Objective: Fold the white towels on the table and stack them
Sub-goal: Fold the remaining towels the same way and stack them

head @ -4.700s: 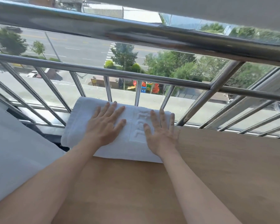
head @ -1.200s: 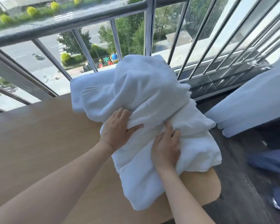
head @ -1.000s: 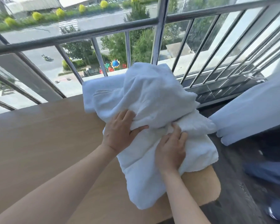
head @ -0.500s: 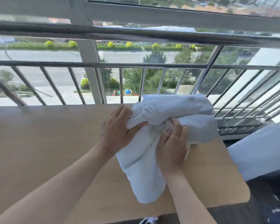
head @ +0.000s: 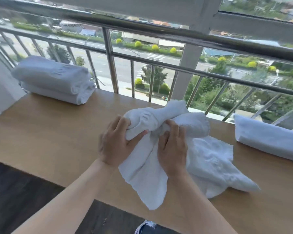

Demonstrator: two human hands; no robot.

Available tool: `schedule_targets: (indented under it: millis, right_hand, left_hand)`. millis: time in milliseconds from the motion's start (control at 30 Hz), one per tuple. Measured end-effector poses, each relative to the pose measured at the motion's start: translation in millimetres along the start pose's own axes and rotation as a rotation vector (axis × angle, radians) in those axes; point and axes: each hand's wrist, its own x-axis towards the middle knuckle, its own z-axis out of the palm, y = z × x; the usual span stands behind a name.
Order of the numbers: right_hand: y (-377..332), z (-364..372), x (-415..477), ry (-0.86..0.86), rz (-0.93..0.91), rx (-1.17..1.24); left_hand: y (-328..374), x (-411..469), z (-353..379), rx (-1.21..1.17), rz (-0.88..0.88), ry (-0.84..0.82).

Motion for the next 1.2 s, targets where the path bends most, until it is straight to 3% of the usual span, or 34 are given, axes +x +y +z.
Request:
schedule_targets:
  millis: [200,300,400,533,667,867,933,1000,1100,1133,1200]
  right_hand:
    - [17.9,97.3,9.2,-0.189,-0.015,-0.021]
    - [44.1,141.5,12.0,-0.524,0.102,-0.151]
    - [65.9,162.3,7.8,-0.829,0.084,-0.302]
    - [76.8,156.2,11.8,-0.78,0.227,-0.014]
    - [90.3,142.3,12.3,-0.736,0.19,-0.15]
    - [116.3,114.8,13.4,-0.675,0.24,-0.419]
    - [125.4,102.1,9.1,-0.648,0.286,-0.485]
    - [134.1,89.1,3.6,-0.618,0.336,-0.533]
    - [138.6,74.0,-8.3,-0.531,0.433,-0.668]
    - [135.6,72.1,-12.3,-0.518,0.484,-0.734]
    - [123.8,76.1,-18.8,-0.47,0.625,-0.815]
  left_hand:
    - [-62.9,-13.0,20.6,0.158,-0.104,-0.105]
    - [-80.2,-22.5,47.7,0.216,-0.106,-0.32]
    - [-92.0,-33.2,72.8,0.258,-0.15,-0.503]
    - [-115.2,-38.5,92.0,0.325,-0.054,-0.567]
    - [-143.4,-34.6,101.5,0.314,0.01,-0.601]
    - [-178.5,-8.9,106.0,0.339,-0.401,-1.022]
    - [-187.6,-5.5,103.9,0.272,-0.39,-1.094]
    - [-195.2,-2.3,92.4,0.163,-0.29,-1.072]
    - [-220.7,-0.4,70.4,0.065,-0.1,-0.684]
    - [-232.5,1.8,64.6,0.057,-0.151,-0.54]
    - [-256.7,9.9,60.6,-0.04,-0.468,-0.406]
